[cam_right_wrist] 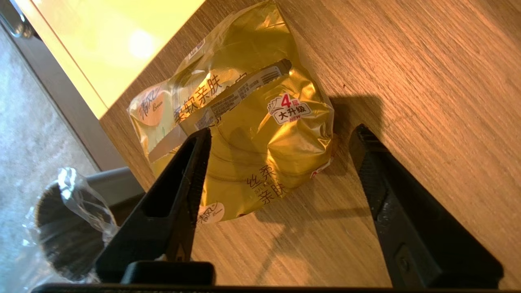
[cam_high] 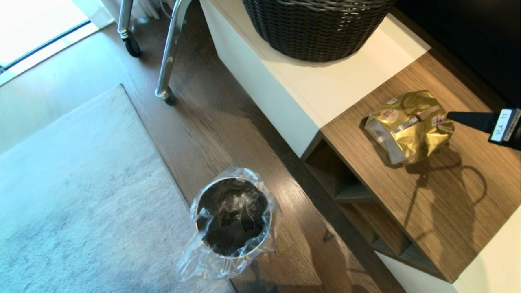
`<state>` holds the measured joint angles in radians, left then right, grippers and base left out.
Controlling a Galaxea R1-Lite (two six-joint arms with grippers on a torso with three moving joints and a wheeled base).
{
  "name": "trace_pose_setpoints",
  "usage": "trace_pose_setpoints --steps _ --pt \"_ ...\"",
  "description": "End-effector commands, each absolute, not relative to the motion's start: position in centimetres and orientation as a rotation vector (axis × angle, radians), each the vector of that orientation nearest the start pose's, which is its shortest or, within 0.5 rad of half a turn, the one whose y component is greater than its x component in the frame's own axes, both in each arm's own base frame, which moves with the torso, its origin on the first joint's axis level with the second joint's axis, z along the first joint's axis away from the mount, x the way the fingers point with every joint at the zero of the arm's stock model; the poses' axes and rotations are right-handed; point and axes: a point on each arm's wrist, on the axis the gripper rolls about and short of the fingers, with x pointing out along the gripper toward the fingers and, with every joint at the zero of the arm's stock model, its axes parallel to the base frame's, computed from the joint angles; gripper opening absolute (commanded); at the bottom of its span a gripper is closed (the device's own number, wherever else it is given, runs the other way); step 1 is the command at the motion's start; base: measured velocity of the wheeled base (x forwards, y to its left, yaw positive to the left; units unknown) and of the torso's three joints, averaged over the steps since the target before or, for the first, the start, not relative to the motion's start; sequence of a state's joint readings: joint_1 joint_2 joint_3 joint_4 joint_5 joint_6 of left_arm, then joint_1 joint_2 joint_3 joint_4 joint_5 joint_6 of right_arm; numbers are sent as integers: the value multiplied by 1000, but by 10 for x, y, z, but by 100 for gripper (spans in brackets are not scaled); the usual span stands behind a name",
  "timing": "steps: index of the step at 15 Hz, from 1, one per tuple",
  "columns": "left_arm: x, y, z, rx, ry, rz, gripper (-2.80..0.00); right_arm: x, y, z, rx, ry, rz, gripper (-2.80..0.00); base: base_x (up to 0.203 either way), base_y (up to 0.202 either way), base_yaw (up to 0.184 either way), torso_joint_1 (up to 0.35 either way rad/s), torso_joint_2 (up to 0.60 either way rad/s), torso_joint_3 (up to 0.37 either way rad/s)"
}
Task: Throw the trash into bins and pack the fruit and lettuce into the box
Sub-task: Pick up the empty tissue packaging bag
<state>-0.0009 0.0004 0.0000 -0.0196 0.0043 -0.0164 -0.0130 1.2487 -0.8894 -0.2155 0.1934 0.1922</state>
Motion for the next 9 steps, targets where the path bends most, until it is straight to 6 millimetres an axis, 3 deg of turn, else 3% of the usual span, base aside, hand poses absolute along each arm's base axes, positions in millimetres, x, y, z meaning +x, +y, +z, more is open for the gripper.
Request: trace_pose_setpoints --steps 1,9 --pt "-23 0 78 -17 -19 3 -280 204 0 274 132 185 165 0 0 0 0 0 0 0" --pt "-23 0 78 -17 -18 3 -280 226 2 261 26 217 186 0 0 0 0 0 0 0"
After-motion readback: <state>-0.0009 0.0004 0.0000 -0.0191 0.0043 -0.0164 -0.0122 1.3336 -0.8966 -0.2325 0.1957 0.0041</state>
